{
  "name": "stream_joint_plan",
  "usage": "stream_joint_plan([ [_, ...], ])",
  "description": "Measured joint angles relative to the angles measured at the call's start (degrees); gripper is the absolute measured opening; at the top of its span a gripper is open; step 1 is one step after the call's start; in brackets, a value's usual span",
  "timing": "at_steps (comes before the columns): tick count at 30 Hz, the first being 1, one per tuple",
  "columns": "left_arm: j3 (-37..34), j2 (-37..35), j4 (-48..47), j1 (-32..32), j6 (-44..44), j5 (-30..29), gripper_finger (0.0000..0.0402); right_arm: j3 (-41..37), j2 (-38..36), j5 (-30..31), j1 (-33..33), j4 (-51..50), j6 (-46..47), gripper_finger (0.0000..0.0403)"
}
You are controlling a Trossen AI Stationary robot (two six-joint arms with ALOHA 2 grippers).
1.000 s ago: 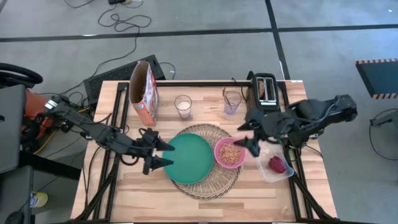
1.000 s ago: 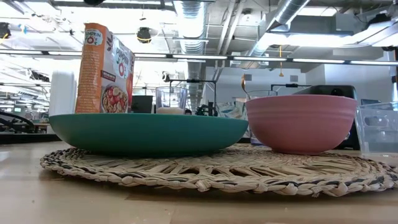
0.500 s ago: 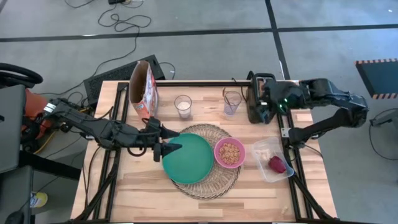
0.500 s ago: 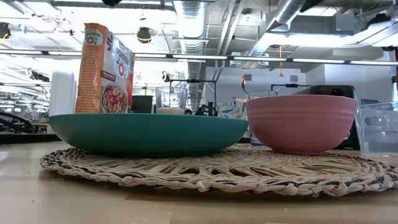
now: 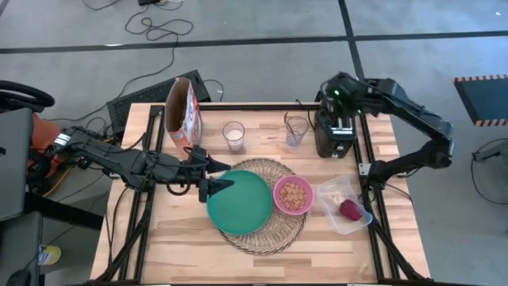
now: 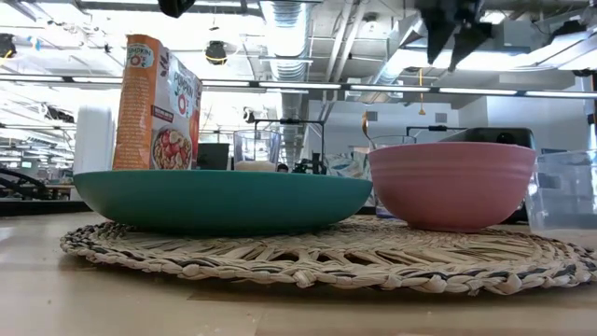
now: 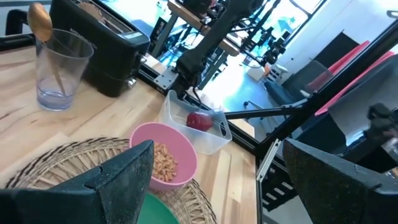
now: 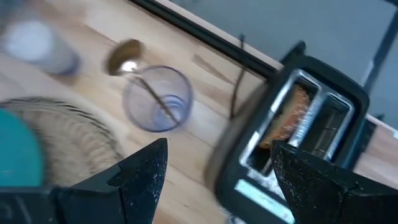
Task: Arrange a breakfast setting
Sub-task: Put the toasted bagel on the green plate
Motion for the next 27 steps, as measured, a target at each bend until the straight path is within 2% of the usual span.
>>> stream_joint_plan([
  [14,0.0,0.0,-0.7,0.0,-0.1,0.0,0.0338,0.0,7.9,-3.6,-16.9,-2.7,-8.0,0.0310],
  [20,0.0,0.0,-0.7,0.0,-0.2,-0.4,0.0338,0.0,10.1,-6.6,-21.4,-2.4,-10.0,0.0309],
  [27,0.0,0.0,-1.3,0.0,-0.4,-0.5,0.0338,0.0,13.1,-9.5,-23.8,-2.9,-10.7,0.0285],
])
